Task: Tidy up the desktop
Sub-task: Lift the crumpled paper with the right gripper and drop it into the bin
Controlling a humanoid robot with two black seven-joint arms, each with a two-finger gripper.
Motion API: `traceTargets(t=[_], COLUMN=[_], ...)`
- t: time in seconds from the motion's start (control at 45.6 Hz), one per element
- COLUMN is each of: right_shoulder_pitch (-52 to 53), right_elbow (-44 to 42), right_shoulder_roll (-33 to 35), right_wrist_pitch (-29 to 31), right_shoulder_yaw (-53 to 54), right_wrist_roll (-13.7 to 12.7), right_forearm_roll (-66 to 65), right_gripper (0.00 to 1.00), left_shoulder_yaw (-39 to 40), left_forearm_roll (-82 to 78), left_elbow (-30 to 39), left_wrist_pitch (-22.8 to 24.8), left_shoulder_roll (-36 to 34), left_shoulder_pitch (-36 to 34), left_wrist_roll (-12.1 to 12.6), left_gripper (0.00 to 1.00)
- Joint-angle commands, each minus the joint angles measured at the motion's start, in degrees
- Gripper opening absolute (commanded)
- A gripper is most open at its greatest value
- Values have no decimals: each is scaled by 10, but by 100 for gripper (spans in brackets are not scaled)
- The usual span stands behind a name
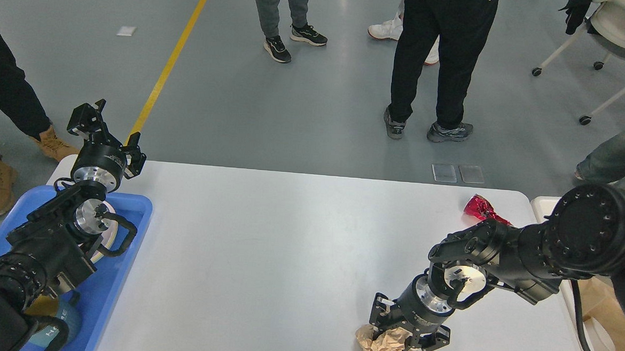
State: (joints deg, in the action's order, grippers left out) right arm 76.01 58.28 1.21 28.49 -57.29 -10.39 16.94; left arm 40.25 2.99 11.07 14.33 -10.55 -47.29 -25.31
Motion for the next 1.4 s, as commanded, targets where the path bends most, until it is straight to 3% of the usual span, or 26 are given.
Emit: traceTargets(t=[0.0, 0.153, 0.395, 0.592, 0.789, 1.031, 1.25, 1.381], right_shoulder_pitch=[10, 46, 221, 359, 447, 410, 231, 95], right_elbow=[0, 2, 82, 94, 90, 8, -94, -132], right_shoulder_roll=[0, 11, 121, 208, 247, 288, 349, 357], right_wrist_pitch=[-3, -5, 3, 63, 85, 44, -61, -163], right_shoulder_yaw=[0, 1, 2, -2, -20, -74, -79, -69], right_wrist_roll=[0, 0, 0, 0, 0, 0, 0, 1], right_forearm_roll=[0, 1, 2, 2, 1, 2, 0, 3], right_gripper=[0, 0, 0, 0, 0, 0, 0, 2], left_shoulder_yaw=[0, 0, 0, 0, 0, 0, 0, 0], left_forearm_roll=[0, 0, 0, 0, 0, 0, 0, 0], left_elbow=[0, 0, 0, 0, 0, 0, 0, 0], left_wrist_pitch=[0, 0, 0, 0, 0, 0, 0, 0], left_shoulder_roll=[0, 0, 0, 0, 0, 0, 0, 0], left_shoulder_pitch=[0, 0, 0, 0, 0, 0, 0, 0], left_wrist_roll=[0, 0, 1, 0, 0, 0, 1, 0], left_gripper=[96, 96, 96, 96, 96, 96, 96, 96])
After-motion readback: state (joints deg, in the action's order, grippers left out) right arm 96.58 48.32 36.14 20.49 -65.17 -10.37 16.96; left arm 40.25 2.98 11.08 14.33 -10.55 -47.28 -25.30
